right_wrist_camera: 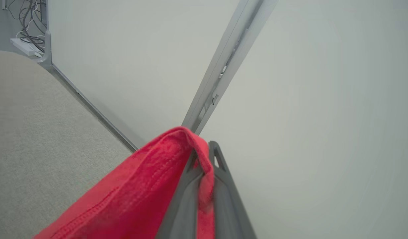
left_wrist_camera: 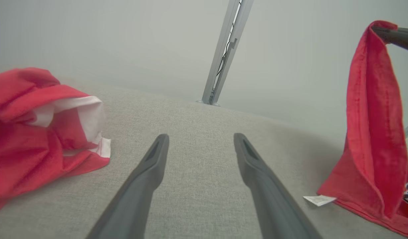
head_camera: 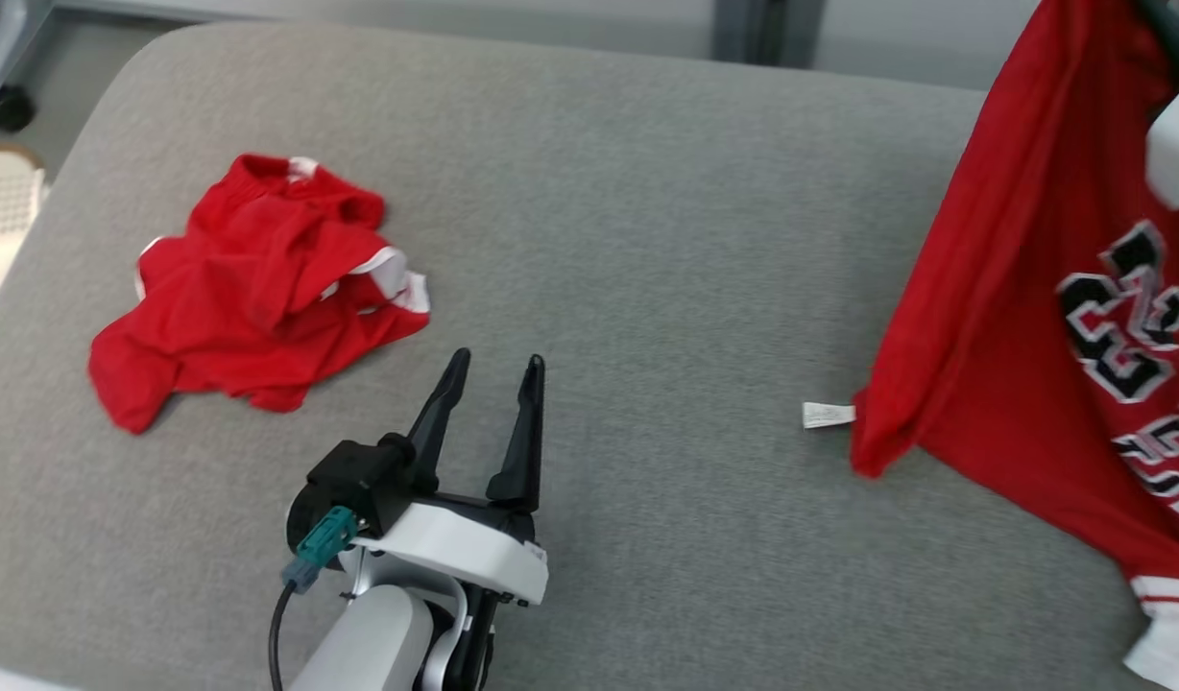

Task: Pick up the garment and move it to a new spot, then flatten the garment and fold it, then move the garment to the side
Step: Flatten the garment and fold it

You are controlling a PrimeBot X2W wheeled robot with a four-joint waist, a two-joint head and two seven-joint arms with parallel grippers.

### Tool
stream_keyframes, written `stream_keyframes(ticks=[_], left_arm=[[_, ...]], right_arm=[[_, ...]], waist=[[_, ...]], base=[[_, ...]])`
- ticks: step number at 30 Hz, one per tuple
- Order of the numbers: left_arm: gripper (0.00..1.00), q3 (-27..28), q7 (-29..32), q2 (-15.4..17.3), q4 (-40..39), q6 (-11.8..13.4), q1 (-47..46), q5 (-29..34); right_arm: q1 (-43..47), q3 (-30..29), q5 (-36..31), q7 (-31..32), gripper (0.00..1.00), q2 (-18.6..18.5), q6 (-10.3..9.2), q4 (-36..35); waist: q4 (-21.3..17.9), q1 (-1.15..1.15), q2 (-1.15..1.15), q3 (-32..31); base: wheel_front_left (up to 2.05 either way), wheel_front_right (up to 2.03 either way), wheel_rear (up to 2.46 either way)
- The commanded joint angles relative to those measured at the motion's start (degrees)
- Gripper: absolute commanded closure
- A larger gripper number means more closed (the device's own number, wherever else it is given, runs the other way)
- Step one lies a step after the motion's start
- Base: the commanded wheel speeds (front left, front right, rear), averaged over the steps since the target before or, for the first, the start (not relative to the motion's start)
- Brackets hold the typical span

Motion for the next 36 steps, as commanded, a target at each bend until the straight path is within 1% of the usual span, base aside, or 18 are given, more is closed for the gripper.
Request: stream_keyframes(ticks=[1,3,7,8,9,11,14,19,24,25,28,31,32,33,34,35,36], left_arm=[[0.00,-0.3,-0.2,0.2,-0.4,0.4,-1.2,-0.4],[0.00,-1.6,-0.2,0.2,-0.9,0.8,-1.7,-1.3],[0.00,-2.8,-0.2,0.2,-1.6,1.4,-2.2,-2.3],[0.00,-3.1,-0.2,0.2,-1.7,1.5,-2.2,-2.4],[0.00,-3.2,-0.2,0.2,-1.8,1.5,-2.2,-2.5],[0.00,-3.4,-0.2,0.2,-1.9,1.6,-2.3,-2.6],[0.00,-3.3,-0.2,0.2,-1.9,1.8,-2.2,-2.6],[0.00,-3.1,-0.2,0.2,-1.7,2.0,-2.4,-2.3],[0.00,-2.4,-0.2,0.2,-0.9,1.7,-2.3,-1.4],[0.00,-2.4,-0.2,0.2,-0.9,1.7,-2.3,-1.4],[0.00,-1.3,-0.2,0.2,-0.4,1.4,-1.9,-0.6],[0.00,0.3,-0.2,0.2,0.2,1.0,-1.0,0.3],[0.00,1.5,-0.2,0.2,0.6,0.8,-0.5,1.1],[0.00,1.5,-0.2,0.2,0.6,0.8,-0.5,1.1],[0.00,2.3,-0.2,0.2,0.8,0.6,-0.3,1.6],[0.00,3.7,-0.2,0.2,1.0,0.3,0.2,2.2],[0.00,4.7,-0.2,0.2,1.1,0.3,0.6,2.6]], right_arm=[[-1.4,0.5,0.2,-0.2,1.00,-0.3,0.02,1.6],[-4.2,1.8,0.3,-0.2,1.00,-0.4,0.01,5.5],[-6.9,3.9,2.9,0.4,1.00,1.5,0.02,12.5],[-7.2,4.4,3.5,0.7,0.55,1.7,0.01,14.3],[-7.3,4.9,4.1,1.1,0.00,1.9,0.01,16.1],[-7.4,6.4,4.3,1.5,0.00,2.9,0.02,19.1],[-6.6,7.4,6.6,2.4,0.00,4.4,0.02,22.1],[-6.0,10.0,8.7,3.2,0.00,5.9,0.01,24.0],[-5.5,11.5,11.2,-1.3,0.00,6.9,0.01,23.1],[-5.5,11.5,11.2,-1.3,0.00,6.9,0.01,23.1],[-5.0,12.2,12.2,-4.5,0.00,7.6,0.01,22.2],[-3.5,11.2,13.5,-6.5,0.00,8.5,0.01,20.5],[-2.3,9.7,13.9,-6.9,0.00,8.7,0.01,18.6],[-2.3,9.7,13.9,-6.9,0.00,8.7,0.01,18.6],[-2.0,8.1,13.4,-7.0,0.00,8.7,0.01,16.5],[0.9,4.0,12.2,-6.9,0.00,7.9,0.01,12.5],[3.0,1.2,11.7,-6.8,0.00,7.9,0.01,10.3]], waist=[[3.5,0.00,0.00,3.1],[5.3,0.00,0.00,4.3],[7.6,0.00,0.00,5.7],[7.9,0.00,0.00,6.0],[8.2,0.00,0.00,6.2],[8.7,0.00,0.00,6.6],[8.8,0.00,0.00,6.8],[7.6,0.00,0.00,6.6],[5.0,0.00,0.00,4.6],[5.0,0.00,0.00,4.6],[2.6,0.00,0.00,2.4],[-0.5,0.00,0.00,0.0],[-2.8,0.00,0.00,-1.5],[-2.8,0.00,0.00,-1.5],[-4.1,0.00,0.00,-2.3],[-6.5,0.00,0.00,-3.5],[-7.9,0.00,0.00,-4.2]], base=[[0.00,0.00,0.00],[0.00,0.00,0.00],[0.00,0.00,0.00],[0.00,0.00,0.00],[0.00,0.00,0.00],[0.00,0.00,0.00],[0.00,0.00,0.00],[0.00,0.00,0.00],[0.00,0.00,0.00],[0.00,0.00,0.00],[0.00,0.00,0.00],[0.00,0.00,0.00],[0.00,0.00,0.00],[0.00,0.00,0.00],[0.00,0.00,0.00],[0.00,0.00,0.00],[0.00,0.00,0.00]])
